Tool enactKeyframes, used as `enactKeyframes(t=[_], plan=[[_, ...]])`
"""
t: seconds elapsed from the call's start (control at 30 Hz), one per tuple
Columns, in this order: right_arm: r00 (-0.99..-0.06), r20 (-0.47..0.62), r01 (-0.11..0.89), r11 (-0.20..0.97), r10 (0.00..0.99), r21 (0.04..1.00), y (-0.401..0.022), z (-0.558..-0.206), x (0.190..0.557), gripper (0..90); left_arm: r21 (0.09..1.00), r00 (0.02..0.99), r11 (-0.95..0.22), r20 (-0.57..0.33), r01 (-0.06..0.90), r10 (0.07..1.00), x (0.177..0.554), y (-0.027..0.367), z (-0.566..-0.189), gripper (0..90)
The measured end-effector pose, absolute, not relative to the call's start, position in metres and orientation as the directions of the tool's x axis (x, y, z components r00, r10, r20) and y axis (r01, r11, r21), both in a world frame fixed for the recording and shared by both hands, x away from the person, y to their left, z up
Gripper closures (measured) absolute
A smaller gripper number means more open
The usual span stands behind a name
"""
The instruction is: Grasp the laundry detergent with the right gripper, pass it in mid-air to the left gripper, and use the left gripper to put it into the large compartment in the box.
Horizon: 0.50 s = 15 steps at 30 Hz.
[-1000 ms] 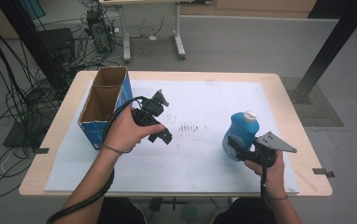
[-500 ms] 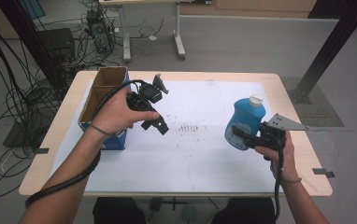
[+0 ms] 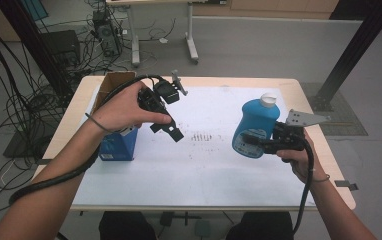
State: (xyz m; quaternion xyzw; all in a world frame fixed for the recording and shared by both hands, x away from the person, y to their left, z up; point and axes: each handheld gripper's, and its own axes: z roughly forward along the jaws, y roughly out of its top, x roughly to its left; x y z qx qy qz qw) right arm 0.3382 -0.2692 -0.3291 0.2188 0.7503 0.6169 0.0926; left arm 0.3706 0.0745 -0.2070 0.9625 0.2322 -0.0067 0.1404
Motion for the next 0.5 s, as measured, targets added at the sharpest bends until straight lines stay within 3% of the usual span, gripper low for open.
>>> enactKeyframes(t=[0.2,0.5], plan=[[-0.909,0.141,0.214,0.149,0.392,0.965,-0.264,-0.326,0.341,43.5,0.261,0.942,-0.906,-0.049,0.333,0.332,0.365,0.066,-0.198,8.3],[-0.932,0.127,0.192,0.165,0.339,0.967,-0.259,-0.322,0.342,43.5,0.249,0.961,-0.929,-0.030,0.273,0.274,0.363,0.058,-0.185,8.4]])
